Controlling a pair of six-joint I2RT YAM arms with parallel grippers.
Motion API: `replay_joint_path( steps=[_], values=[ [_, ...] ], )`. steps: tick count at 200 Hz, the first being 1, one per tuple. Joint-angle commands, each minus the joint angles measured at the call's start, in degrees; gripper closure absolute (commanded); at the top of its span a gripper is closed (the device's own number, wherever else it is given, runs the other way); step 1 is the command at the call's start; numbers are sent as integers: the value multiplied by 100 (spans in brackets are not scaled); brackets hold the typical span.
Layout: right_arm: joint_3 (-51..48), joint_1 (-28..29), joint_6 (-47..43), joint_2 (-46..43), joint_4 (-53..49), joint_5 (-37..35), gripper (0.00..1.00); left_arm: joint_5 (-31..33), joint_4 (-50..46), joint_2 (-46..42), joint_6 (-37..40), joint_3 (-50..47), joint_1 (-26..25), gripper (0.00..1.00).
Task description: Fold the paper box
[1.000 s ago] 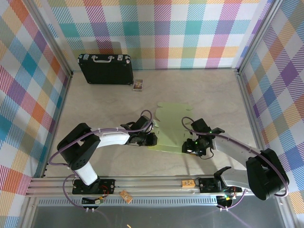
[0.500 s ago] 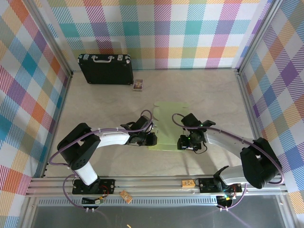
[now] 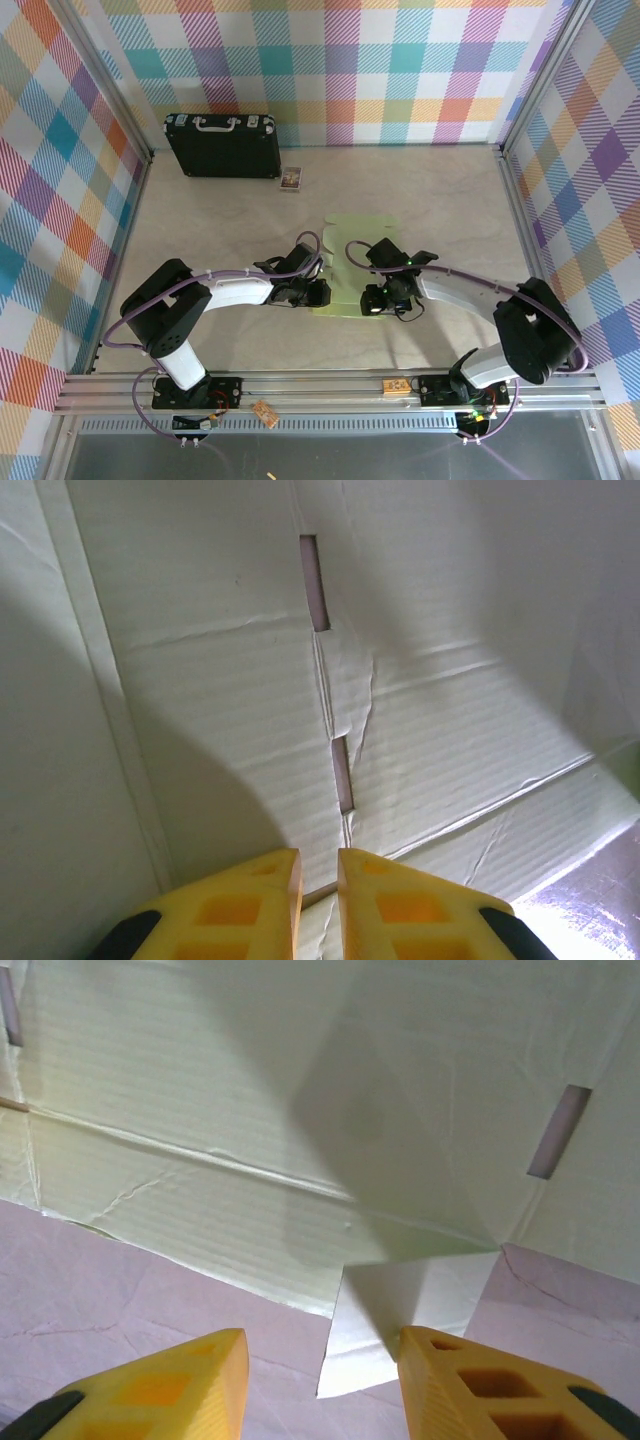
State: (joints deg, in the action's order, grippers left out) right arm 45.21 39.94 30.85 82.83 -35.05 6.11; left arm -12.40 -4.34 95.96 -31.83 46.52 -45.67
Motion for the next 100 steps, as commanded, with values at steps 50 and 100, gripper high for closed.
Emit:
replay_joint_path(
  steps=[50, 100],
  values=[
    [-174, 49, 124, 513, 595, 154, 56, 27, -261, 49, 116, -132, -47, 81],
    [-137, -4, 180, 610, 465, 223, 56, 87, -221, -188, 125, -219, -47, 80]
  ],
)
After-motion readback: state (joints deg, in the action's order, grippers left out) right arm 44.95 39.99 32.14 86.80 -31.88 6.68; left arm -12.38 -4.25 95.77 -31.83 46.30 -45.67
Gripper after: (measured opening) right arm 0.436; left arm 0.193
